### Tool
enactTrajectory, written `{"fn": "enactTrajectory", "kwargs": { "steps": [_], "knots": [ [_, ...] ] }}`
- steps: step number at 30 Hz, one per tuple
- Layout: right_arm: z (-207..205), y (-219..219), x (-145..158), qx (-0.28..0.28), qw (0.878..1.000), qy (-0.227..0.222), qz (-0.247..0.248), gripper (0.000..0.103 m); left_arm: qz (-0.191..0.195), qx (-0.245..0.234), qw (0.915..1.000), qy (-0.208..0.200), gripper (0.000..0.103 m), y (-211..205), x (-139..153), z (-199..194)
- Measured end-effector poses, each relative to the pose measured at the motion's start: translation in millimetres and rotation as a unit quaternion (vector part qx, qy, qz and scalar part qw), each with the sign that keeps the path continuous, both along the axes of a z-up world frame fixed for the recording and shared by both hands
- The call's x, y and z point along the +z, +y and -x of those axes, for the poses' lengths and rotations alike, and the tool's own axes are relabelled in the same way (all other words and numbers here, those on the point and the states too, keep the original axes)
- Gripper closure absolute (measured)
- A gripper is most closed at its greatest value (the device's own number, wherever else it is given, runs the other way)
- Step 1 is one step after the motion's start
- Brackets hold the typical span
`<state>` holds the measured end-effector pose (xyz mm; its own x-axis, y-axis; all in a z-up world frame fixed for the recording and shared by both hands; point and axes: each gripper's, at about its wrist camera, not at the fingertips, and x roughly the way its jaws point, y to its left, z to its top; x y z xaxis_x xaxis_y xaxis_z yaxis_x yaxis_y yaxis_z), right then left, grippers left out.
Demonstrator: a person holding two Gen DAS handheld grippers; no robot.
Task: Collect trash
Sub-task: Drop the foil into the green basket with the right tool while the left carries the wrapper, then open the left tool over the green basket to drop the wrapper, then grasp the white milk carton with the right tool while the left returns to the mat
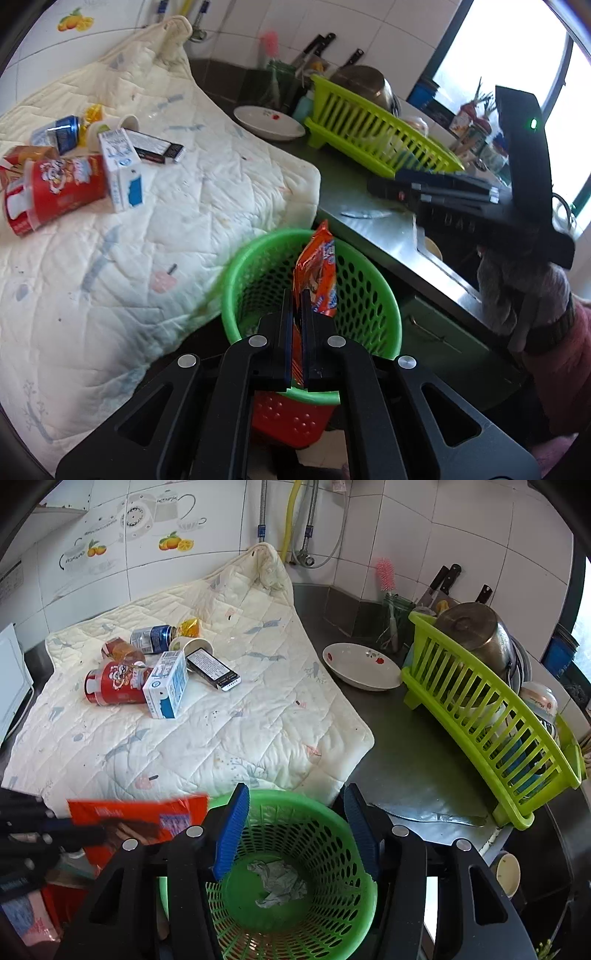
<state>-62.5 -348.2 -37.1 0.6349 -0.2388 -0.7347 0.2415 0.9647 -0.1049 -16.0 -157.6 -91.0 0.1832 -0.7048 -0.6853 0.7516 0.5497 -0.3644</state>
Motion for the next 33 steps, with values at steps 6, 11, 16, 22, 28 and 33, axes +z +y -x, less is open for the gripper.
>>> {"fn": "enactTrajectory", "kwargs": {
  "steps": [6,11,16,22,28,33],
  "knots": [
    [3.6,-3.2,6.2,-0.002,1.000,-0.011,-0.006,0.050,-0.005,-0.031,0.9992,0.025,0.099,-16.8,-16.2,11.3],
    [4.7,0.4,8.4,0.000,1.000,-0.016,-0.008,0.050,-0.008,-0.041,0.9987,0.029,0.072,-21.2,-18.6,17.0],
    [3.5,6.1,8.7,0.004,1.000,-0.018,-0.009,0.049,-0.004,-0.030,0.9994,0.019,0.060,-14.0,-13.2,16.9],
    [-3.6,12.0,9.3,0.016,0.999,-0.021,-0.019,0.046,-0.009,0.014,0.9999,-0.002,0.054,9.4,-1.7,6.9],
    [-16.3,23.8,8.5,0.033,0.999,-0.021,-0.032,0.042,-0.010,0.074,0.9969,-0.026,0.051,42.5,15.4,-8.1],
    [-33.3,38.1,6.9,0.057,0.997,-0.017,-0.049,0.041,-0.009,0.128,0.9911,-0.036,0.051,72.8,25.8,-23.4]
  ]
}}
